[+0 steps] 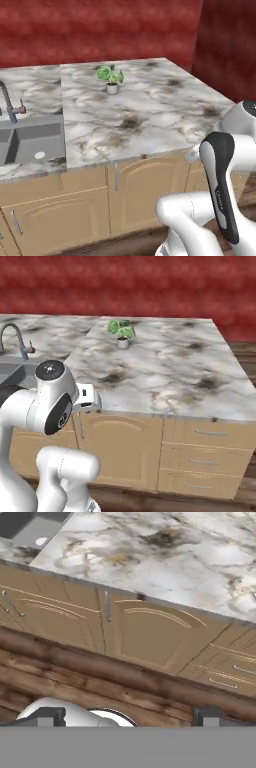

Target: Take a sugar cube from the saucer and place it inside the coffee. Then, grab milk from the fridge and place it next to the coffee on the counter to sweeten the coffee.

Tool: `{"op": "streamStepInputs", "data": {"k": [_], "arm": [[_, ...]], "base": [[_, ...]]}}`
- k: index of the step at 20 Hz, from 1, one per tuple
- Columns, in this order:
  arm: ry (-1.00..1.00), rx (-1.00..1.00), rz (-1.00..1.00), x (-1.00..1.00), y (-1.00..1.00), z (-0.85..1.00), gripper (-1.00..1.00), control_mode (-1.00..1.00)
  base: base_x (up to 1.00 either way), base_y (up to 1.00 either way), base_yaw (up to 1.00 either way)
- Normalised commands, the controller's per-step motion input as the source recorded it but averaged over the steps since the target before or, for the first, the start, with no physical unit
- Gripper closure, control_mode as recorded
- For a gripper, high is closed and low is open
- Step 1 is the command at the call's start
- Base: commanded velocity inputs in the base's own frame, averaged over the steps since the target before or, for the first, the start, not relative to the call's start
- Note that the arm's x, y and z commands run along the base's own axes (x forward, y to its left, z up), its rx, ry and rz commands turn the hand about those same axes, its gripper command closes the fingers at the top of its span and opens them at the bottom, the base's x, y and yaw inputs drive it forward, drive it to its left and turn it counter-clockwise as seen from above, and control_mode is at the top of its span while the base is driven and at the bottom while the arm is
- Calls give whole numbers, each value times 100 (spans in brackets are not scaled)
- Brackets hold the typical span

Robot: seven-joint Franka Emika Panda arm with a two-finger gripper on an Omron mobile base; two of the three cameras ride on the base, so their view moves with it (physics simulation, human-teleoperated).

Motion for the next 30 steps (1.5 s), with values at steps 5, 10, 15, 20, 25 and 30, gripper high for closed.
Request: {"op": "streamStepInputs", "data": {"k": [5,10,15,20,25,30], "arm": [[0,0,0,0,0,0,-100,100],[0,0,0,0,0,0,-100,100],[0,0,0,0,0,0,-100,100],[0,0,0,0,0,0,-100,100],[0,0,0,0,0,0,-100,100],[0,0,0,0,0,0,-100,100]], "base": [[-3,0,100],[-1,0,100],[0,0,100],[11,0,92],[93,-1,61],[100,-61,24]]}}
